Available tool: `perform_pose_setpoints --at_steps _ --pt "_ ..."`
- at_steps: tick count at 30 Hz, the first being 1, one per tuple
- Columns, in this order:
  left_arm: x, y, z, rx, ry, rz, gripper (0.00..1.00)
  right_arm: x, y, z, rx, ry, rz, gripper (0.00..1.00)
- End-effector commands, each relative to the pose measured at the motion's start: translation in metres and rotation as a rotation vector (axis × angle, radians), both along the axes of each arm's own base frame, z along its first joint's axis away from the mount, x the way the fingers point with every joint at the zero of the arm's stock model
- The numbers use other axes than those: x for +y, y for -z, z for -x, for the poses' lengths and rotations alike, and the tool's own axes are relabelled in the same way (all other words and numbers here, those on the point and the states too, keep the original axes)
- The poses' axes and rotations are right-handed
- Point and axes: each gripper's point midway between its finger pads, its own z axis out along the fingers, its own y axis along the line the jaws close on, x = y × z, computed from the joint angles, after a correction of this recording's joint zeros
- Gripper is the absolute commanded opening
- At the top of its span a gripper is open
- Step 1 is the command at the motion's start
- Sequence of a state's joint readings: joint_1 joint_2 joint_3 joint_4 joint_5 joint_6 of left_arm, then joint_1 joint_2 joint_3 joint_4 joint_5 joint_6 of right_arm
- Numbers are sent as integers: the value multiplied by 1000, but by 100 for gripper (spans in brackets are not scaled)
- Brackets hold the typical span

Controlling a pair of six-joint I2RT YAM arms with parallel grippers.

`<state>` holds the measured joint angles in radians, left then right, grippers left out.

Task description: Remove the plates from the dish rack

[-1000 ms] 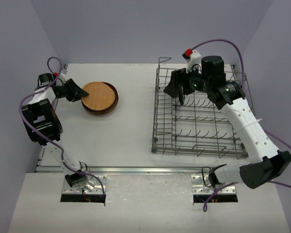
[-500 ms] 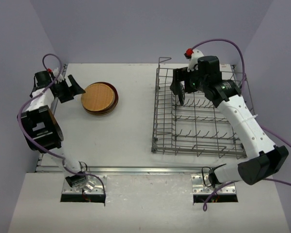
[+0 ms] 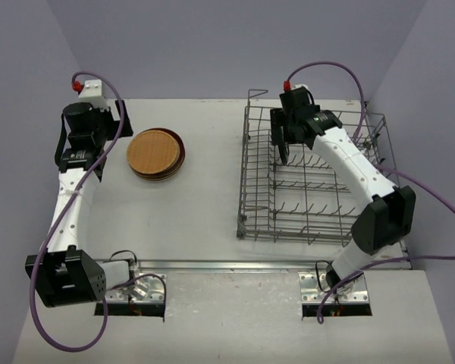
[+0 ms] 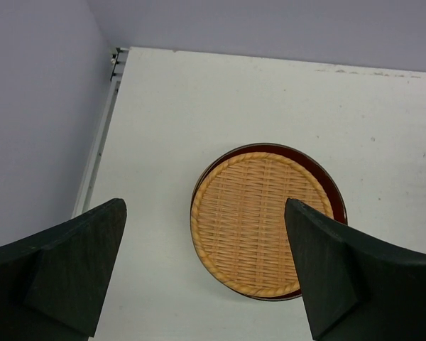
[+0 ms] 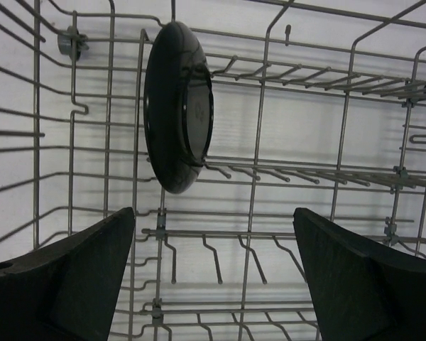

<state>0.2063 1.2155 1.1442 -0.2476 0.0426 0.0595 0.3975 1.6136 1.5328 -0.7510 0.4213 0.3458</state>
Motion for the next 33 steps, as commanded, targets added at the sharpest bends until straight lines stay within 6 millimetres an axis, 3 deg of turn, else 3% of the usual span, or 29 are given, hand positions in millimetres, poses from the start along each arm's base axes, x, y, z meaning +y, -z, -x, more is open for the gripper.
perform_pose_setpoints --at_steps 1,9,13,14,16,25,29,30,33 --pt "10 -28 3 -81 -75 -67 91 -1 -5 -28 -48 92 34 92" --pt "10 -6 5 -37 -84 -40 91 15 19 -53 10 106 21 83" --pt "8 0 6 -28 -82 -26 91 20 43 -65 52 108 43 79" --pt "8 2 6 -25 -82 -25 91 21 39 -67 43 107 39 77" --pt "8 3 7 -22 -81 -23 91 23 51 -74 59 111 48 72" --pt "6 11 13 -16 -71 -30 92 16 84 -70 134 147 48 61" --pt "3 17 12 -4 -61 -16 92 5 97 -72 173 173 20 46" --pt "3 18 12 -3 -60 -14 92 3 101 -71 191 176 -1 37" --pt "3 17 11 -5 -60 -14 92 0 102 -68 211 177 -48 22"
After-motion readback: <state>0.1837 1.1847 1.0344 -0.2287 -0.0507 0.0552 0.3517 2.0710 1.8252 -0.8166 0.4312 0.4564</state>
